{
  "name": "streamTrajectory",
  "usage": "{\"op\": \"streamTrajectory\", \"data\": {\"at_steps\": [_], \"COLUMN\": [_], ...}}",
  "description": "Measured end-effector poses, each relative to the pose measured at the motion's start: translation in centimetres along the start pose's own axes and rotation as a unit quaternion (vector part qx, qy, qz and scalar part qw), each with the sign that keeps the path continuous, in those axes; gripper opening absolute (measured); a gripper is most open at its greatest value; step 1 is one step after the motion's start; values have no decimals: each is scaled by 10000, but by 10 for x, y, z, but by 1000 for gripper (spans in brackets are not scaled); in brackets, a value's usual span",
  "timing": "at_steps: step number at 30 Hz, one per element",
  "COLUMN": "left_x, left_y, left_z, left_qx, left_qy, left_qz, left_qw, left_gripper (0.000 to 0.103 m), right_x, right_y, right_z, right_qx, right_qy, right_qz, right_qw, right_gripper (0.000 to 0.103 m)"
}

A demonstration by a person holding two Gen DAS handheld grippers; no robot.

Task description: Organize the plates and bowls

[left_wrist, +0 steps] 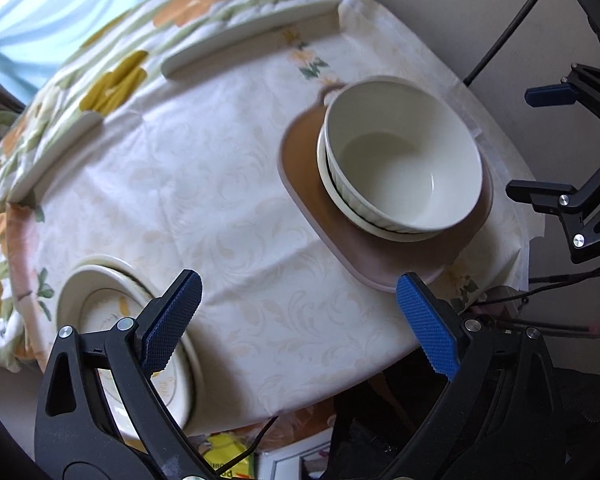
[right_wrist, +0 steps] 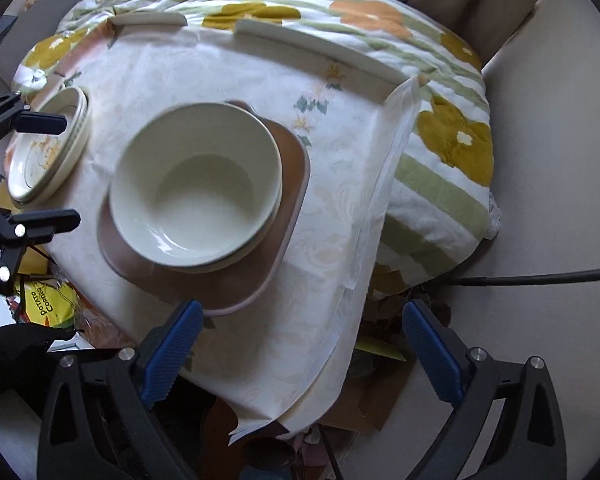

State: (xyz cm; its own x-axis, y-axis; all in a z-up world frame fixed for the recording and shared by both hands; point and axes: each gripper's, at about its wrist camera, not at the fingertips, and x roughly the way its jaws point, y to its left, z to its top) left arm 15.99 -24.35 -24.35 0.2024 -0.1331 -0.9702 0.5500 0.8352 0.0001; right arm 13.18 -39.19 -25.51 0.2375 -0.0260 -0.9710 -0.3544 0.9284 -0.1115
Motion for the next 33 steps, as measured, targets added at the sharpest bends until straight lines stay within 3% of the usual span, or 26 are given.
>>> {"op": "streamTrajectory", "data": {"at_steps": [4, 6, 10, 12, 13, 18, 33], "left_x": [19, 26, 40, 48, 51, 65, 49], "left_y": [-4, -6, -11, -15, -16, -20, -38], "left_z": [3, 4, 6, 8, 9, 8, -6], "left_qx": [-128, -247, -428, -530, -566, -749, -295], "left_qy": [225, 329, 449, 476, 467, 336, -281], "left_qz": [-148, -192, -264, -380, -437, -688, -160], "left_qw": [9996, 9990, 9977, 9967, 9963, 9942, 9990], "left_gripper": [95, 81, 64, 45, 42, 22, 21], "right_x": [19, 28, 42, 50, 55, 70, 62], "right_y": [0, 3, 8, 9, 10, 7, 25], "right_z": [8, 12, 17, 18, 18, 14, 11], "right_qx": [-177, -312, -527, -599, -604, -424, -589], "right_qy": [240, 328, 419, 468, 473, 289, -356], "right_qz": [293, 392, 738, 896, 1037, 1498, 1298], "right_qw": [9991, 9982, 9950, 9931, 9917, 9874, 9892], "right_gripper": [73, 63, 48, 38, 33, 25, 23]}}
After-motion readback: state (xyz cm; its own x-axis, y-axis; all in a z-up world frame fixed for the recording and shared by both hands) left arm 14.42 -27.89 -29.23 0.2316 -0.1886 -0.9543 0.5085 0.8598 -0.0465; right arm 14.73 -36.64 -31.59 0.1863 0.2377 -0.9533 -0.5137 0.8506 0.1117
